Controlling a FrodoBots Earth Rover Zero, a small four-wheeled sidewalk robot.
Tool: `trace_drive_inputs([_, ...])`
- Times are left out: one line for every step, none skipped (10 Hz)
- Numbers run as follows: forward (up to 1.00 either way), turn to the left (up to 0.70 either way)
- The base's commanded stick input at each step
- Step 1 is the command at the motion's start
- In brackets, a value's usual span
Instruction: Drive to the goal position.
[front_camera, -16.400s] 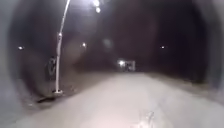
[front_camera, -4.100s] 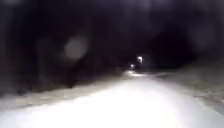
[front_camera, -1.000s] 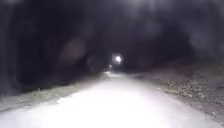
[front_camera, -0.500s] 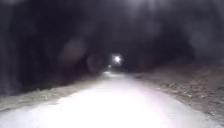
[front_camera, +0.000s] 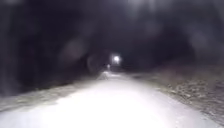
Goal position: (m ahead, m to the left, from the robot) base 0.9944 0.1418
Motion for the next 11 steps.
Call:
trace_drive_inputs([0.00, -0.70])
trace_drive_inputs([0.00, -0.70])
trace_drive_inputs([0.00, -0.70])
trace_drive_inputs([0.00, -0.50])
trace_drive_inputs([0.00, -0.19])
trace_drive_inputs([0.00, -0.08])
trace_drive_inputs([0.00, 0.00])
trace_drive_inputs([0.00, 0.00])
trace_drive_inputs([0.00, 0.00])
trace_drive_inputs([0.00, 0.00])
trace_drive_inputs([0.00, 0.00])
